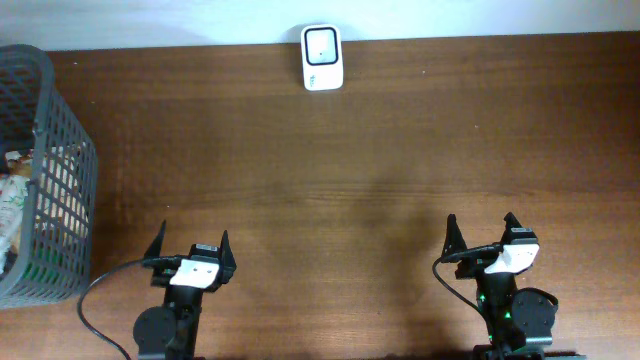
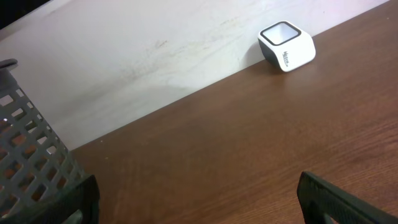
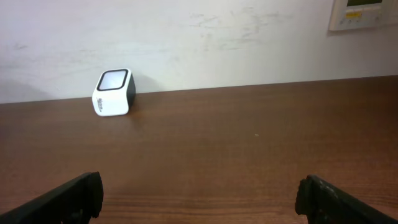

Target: Scan the item barcode

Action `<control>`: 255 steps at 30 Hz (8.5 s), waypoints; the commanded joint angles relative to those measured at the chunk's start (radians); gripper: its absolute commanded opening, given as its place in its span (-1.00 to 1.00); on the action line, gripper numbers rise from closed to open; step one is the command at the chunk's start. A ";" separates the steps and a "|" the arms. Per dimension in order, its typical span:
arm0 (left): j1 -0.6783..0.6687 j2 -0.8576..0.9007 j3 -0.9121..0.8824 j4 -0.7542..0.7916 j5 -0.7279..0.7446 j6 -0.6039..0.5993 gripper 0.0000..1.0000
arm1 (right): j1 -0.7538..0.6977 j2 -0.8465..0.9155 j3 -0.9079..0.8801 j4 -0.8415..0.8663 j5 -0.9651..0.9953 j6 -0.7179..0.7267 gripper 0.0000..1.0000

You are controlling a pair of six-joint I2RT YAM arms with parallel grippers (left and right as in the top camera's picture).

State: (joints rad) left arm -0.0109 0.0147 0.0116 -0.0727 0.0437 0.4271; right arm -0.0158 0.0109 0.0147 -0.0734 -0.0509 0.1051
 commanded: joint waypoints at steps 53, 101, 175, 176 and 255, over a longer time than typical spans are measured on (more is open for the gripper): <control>-0.001 -0.006 -0.002 -0.008 -0.022 0.013 0.98 | 0.008 -0.007 -0.009 0.002 -0.005 0.008 0.97; 0.000 0.933 0.870 -0.322 0.137 -0.096 0.99 | 0.008 -0.007 -0.009 0.002 -0.005 0.008 0.97; 0.802 2.028 1.539 -0.541 -0.107 -0.027 0.94 | 0.008 -0.008 -0.009 0.002 -0.005 0.008 0.97; 0.802 2.036 1.539 -0.536 -0.105 -0.028 0.94 | 0.008 -0.008 -0.009 0.002 -0.005 0.008 0.97; -0.330 1.757 1.756 -0.786 0.110 -0.524 -1.00 | 0.008 -0.008 -0.009 0.002 -0.005 0.008 0.97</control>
State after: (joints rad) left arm -0.3122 1.7271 1.7542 -0.8684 0.1204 -0.0265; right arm -0.0158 0.0109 0.0147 -0.0734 -0.0509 0.1055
